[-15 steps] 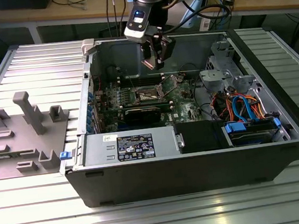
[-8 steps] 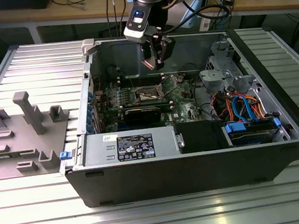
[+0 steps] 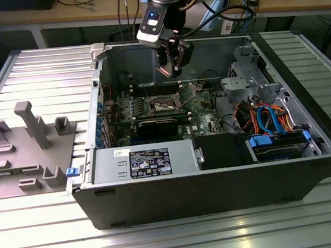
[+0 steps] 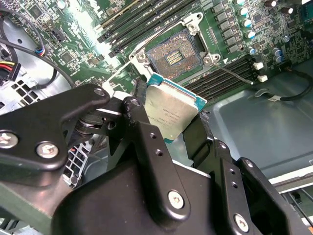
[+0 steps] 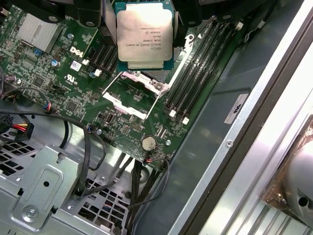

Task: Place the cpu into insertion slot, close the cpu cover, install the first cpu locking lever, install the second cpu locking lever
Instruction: 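Place the cpu into insertion slot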

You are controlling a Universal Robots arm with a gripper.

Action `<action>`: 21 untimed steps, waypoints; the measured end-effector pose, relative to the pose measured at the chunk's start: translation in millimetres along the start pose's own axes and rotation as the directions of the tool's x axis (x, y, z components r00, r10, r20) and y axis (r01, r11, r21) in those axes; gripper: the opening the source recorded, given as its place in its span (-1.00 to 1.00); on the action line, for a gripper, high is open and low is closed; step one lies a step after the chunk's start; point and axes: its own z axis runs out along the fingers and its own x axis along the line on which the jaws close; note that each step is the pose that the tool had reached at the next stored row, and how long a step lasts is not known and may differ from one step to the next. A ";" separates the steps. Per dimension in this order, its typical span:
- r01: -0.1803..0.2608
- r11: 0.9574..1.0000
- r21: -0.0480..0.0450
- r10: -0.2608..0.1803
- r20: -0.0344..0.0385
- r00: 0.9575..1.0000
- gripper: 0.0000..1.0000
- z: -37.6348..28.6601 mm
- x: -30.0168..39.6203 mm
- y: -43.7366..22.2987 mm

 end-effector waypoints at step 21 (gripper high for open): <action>-0.017 1.000 0.000 0.017 0.001 1.000 0.08 0.9 0.0 0.0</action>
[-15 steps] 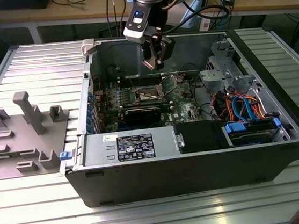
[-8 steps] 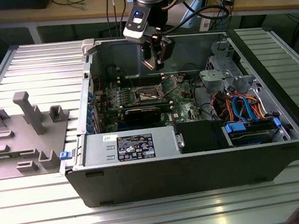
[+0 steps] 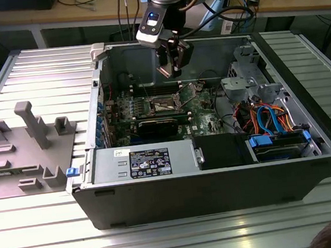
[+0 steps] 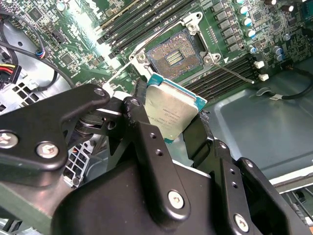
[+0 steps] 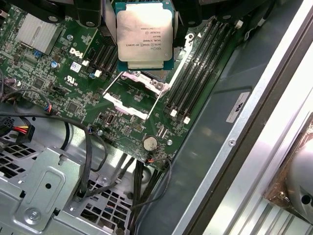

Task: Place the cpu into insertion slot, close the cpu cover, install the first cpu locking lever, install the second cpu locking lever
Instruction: 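Place the cpu into insertion slot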

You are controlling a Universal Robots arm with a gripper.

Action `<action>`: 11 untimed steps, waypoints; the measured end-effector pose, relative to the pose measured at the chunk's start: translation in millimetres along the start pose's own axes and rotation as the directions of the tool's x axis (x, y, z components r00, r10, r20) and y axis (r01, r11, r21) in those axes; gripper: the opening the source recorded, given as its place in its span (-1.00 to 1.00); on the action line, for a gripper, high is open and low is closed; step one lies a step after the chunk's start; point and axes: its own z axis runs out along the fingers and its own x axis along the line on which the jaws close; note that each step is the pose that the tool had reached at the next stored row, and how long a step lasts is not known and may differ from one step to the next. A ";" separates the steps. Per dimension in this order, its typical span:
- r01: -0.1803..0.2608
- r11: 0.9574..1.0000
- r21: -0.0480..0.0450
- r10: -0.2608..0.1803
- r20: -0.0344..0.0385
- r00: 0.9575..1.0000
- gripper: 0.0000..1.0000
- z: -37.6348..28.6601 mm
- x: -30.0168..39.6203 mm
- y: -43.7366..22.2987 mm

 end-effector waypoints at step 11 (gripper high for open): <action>-0.009 1.000 0.000 0.009 0.001 1.000 0.08 0.4 0.0 0.0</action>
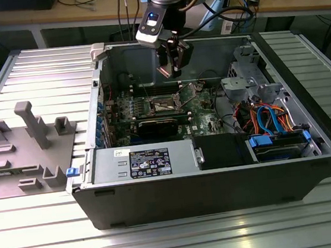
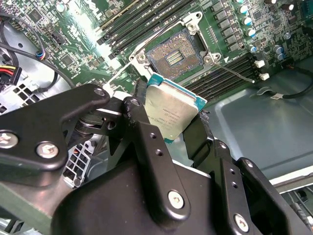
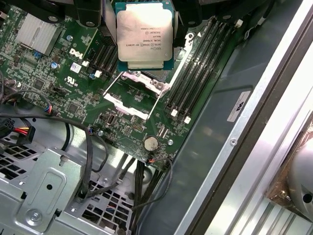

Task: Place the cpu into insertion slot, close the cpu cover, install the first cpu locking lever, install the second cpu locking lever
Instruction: 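Place the cpu into insertion slot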

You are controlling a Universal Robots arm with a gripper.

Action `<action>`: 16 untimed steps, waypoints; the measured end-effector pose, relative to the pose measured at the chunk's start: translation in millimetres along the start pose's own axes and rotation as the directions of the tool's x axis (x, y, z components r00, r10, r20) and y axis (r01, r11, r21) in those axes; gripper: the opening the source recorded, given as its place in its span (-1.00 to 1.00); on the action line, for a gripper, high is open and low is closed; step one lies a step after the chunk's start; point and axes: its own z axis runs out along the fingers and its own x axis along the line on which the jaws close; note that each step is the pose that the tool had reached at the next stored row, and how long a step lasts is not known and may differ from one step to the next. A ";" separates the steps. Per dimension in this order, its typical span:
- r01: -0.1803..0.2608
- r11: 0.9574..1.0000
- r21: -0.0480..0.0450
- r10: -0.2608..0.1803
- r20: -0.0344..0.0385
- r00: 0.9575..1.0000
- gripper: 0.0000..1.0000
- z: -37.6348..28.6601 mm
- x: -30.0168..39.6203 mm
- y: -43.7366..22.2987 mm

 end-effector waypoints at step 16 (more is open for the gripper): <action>-0.026 1.000 0.000 0.026 0.002 1.000 0.08 1.5 0.0 -0.1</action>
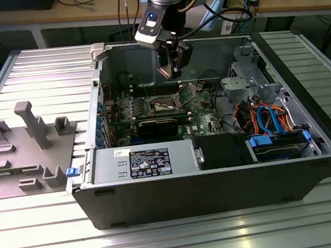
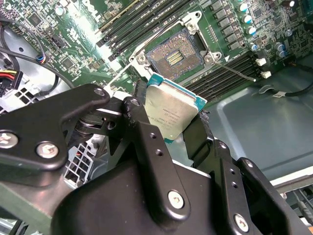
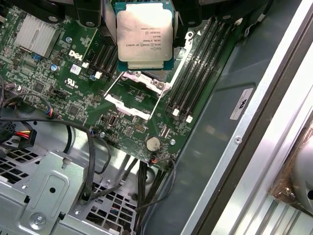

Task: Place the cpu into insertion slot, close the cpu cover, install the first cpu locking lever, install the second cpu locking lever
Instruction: 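Place the cpu into insertion slot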

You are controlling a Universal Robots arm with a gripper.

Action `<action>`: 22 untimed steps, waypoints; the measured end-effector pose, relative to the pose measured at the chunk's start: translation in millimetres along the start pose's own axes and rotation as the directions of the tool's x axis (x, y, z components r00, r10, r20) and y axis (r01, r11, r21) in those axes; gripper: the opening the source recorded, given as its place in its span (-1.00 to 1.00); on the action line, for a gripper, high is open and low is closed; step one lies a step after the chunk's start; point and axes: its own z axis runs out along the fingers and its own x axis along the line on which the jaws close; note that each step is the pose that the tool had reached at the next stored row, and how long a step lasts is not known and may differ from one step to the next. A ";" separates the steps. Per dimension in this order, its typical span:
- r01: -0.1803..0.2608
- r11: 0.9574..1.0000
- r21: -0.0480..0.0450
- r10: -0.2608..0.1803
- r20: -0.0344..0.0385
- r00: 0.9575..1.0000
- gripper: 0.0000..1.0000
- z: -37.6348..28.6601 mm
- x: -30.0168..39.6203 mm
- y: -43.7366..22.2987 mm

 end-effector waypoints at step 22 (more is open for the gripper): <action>-0.017 1.000 0.000 0.017 0.001 1.000 0.08 1.6 0.0 -0.1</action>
